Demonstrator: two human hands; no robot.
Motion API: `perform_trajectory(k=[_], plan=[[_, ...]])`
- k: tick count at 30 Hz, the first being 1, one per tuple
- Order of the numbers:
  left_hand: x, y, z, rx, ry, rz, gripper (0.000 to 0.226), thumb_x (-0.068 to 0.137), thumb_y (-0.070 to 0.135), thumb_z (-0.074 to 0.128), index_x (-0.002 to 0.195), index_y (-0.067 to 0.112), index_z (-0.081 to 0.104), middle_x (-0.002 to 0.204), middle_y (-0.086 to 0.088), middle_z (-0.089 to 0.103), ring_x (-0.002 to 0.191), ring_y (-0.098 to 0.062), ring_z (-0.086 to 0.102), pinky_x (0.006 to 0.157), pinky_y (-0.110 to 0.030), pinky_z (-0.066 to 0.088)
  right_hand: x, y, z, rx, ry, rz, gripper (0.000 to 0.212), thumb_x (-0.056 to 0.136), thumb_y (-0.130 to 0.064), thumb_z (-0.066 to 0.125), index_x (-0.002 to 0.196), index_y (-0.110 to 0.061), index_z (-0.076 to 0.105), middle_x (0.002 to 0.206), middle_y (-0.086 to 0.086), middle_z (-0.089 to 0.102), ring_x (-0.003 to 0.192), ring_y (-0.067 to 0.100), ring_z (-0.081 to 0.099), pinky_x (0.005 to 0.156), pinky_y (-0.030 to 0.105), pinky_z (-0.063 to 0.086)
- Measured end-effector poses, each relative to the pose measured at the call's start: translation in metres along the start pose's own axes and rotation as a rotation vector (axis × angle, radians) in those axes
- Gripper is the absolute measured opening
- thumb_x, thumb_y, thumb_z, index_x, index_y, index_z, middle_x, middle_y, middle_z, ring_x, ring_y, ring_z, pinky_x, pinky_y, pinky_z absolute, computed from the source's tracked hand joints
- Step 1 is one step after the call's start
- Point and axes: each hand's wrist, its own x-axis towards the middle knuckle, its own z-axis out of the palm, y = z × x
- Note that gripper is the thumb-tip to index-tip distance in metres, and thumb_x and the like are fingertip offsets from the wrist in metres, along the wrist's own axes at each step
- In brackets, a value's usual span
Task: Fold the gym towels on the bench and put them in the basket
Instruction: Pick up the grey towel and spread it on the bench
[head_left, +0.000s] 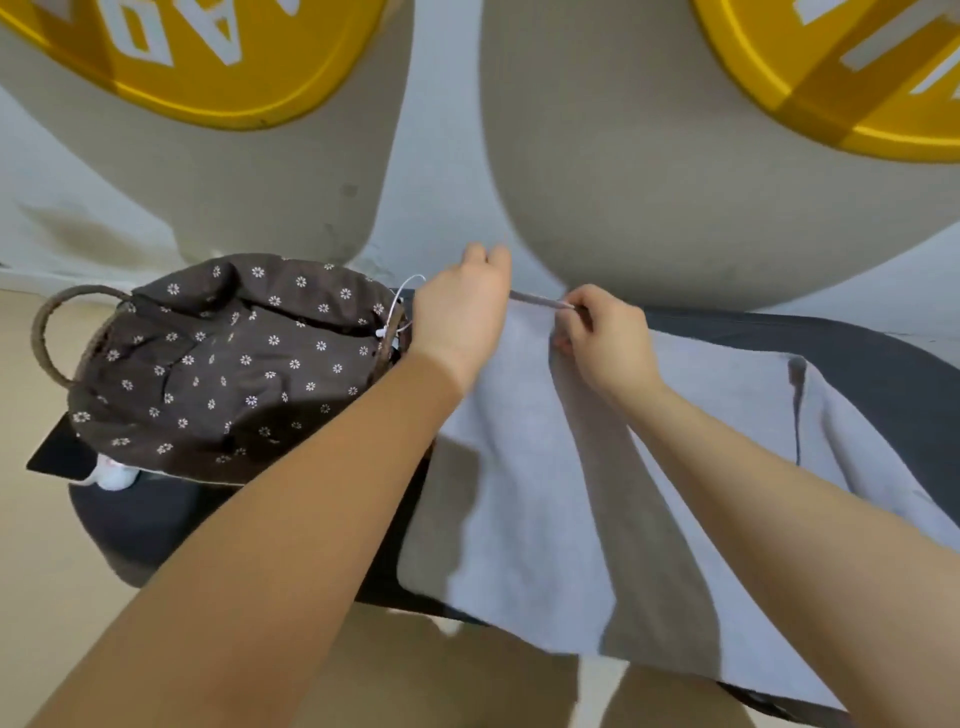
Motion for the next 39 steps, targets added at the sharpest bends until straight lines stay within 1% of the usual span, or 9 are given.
perform_trajectory(k=[3, 6, 10, 13, 20, 24, 28, 35, 39], plan=[[0.024, -0.009, 0.013, 0.207, 0.183, -0.006, 0.037, 0.08, -0.002, 0.032, 0.103, 0.012, 0.058, 0.101, -0.006, 0.06, 0.084, -0.027, 0.066, 0.057, -0.035, 0.04, 0.012, -0.004, -0.001, -0.091, -0.26, -0.086, 0.044, 0.089, -0.002, 0.049, 0.133, -0.008, 0.047, 0.143, 0.015, 0.042, 0.129, 0.026, 0.043, 0.096, 0.022, 0.03], [0.026, -0.003, 0.027, 0.242, 0.06, -0.062, 0.051, 0.069, 0.007, 0.019, 0.092, 0.02, 0.063, 0.1, -0.001, 0.063, 0.088, -0.018, 0.063, 0.068, -0.025, 0.047, 0.0, 0.011, -0.01, -0.164, -0.481, -0.103, 0.065, 0.09, -0.002, 0.046, 0.148, -0.015, 0.021, 0.159, 0.007, -0.003, 0.14, 0.022, 0.027, 0.105, 0.026, 0.028], [0.005, 0.038, 0.05, 0.271, 0.023, 0.107, 0.031, 0.065, 0.009, 0.034, 0.066, 0.023, 0.061, 0.072, 0.003, 0.06, 0.064, -0.014, 0.06, 0.051, -0.022, 0.042, -0.03, 0.054, -0.048, -0.291, -0.472, -0.082, 0.037, 0.093, -0.012, 0.046, 0.13, -0.01, 0.049, 0.15, 0.009, 0.029, 0.136, 0.021, 0.036, 0.102, 0.029, 0.034], [-0.017, 0.07, 0.075, 0.061, -0.064, 0.392, 0.014, 0.079, 0.006, 0.053, 0.089, 0.01, 0.061, 0.092, -0.01, 0.058, 0.087, -0.029, 0.059, 0.067, -0.034, 0.044, -0.063, 0.088, -0.088, -0.454, -0.338, -0.109, 0.021, 0.093, -0.022, 0.05, 0.104, -0.007, 0.06, 0.12, 0.009, 0.053, 0.106, 0.032, 0.056, 0.083, 0.036, 0.047], [-0.043, 0.156, 0.081, -0.203, -0.131, 0.712, 0.015, 0.086, 0.016, 0.051, 0.081, 0.006, 0.062, 0.08, -0.014, 0.057, 0.067, -0.032, 0.06, 0.049, -0.032, 0.038, -0.12, 0.151, -0.16, -0.687, -0.544, -0.139, 0.067, 0.073, -0.068, 0.05, 0.113, -0.015, 0.055, 0.115, 0.003, 0.055, 0.098, 0.025, 0.055, 0.085, 0.037, 0.047], [-0.055, 0.203, 0.079, -0.243, -0.091, 0.852, 0.015, 0.083, 0.02, 0.055, 0.082, 0.009, 0.064, 0.084, -0.01, 0.059, 0.078, -0.03, 0.06, 0.063, -0.034, 0.049, -0.127, 0.165, -0.167, -0.679, -0.465, -0.226, 0.051, 0.074, -0.054, 0.044, 0.1, -0.014, 0.062, 0.111, 0.007, 0.062, 0.087, 0.03, 0.062, 0.071, 0.037, 0.052], [-0.063, 0.228, 0.075, -0.259, -0.3, 0.59, 0.031, 0.095, 0.03, 0.042, 0.117, 0.01, 0.05, 0.115, -0.01, 0.052, 0.106, -0.029, 0.052, 0.08, -0.037, 0.042, -0.126, 0.172, -0.166, -0.597, -0.354, -0.278, 0.043, 0.076, -0.051, 0.05, 0.085, -0.011, 0.062, 0.096, 0.006, 0.063, 0.076, 0.028, 0.061, 0.065, 0.035, 0.049], [-0.062, 0.244, 0.067, -0.54, -0.454, 0.067, 0.045, 0.081, 0.019, 0.06, 0.118, 0.005, 0.036, 0.098, -0.017, 0.059, 0.088, -0.033, 0.06, 0.065, -0.033, 0.042, -0.124, 0.175, -0.167, -0.329, -0.289, -0.077, 0.047, 0.075, -0.061, 0.062, 0.09, -0.016, 0.059, 0.096, -0.001, 0.058, 0.09, 0.021, 0.055, 0.082, 0.034, 0.046], [-0.049, 0.259, 0.048, -1.194, -0.7, -0.273, 0.017, 0.085, 0.004, 0.056, 0.088, 0.016, 0.044, 0.082, -0.009, 0.047, 0.056, -0.022, 0.05, 0.041, -0.019, 0.046, -0.123, 0.165, -0.18, -0.119, -0.265, 0.05, 0.05, 0.069, -0.058, 0.069, 0.091, -0.017, 0.05, 0.086, -0.005, 0.056, 0.08, 0.016, 0.054, 0.072, 0.032, 0.045]])
